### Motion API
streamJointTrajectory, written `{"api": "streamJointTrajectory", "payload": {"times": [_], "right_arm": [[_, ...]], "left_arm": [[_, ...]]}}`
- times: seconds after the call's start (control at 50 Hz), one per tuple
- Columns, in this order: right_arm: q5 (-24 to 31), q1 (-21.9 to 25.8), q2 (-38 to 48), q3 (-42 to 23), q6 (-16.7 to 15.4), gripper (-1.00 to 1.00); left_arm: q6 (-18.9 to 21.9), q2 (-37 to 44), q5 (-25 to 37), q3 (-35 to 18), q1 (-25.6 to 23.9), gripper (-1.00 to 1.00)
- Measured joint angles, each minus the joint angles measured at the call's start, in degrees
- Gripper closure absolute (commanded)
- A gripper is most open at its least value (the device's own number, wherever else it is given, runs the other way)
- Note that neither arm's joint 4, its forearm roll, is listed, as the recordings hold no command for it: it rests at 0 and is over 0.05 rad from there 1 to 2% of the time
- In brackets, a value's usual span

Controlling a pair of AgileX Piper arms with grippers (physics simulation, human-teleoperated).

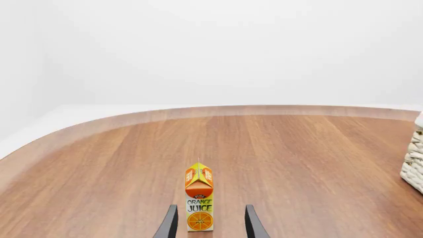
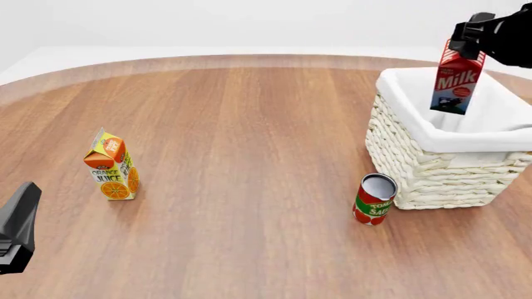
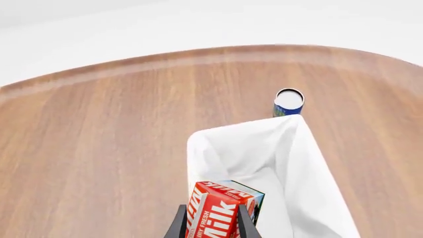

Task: Pick the milk and place it in the basket.

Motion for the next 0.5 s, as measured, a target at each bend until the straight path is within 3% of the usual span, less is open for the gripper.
{"api": "streamJointTrajectory", "payload": {"times": [0.5], "right_arm": [[-1.94,-0.88,2.09,1.52,-0.72,1.0]], "left_arm": [[0.0,0.0,0.0,0.0,0.0,-1.0]]}}
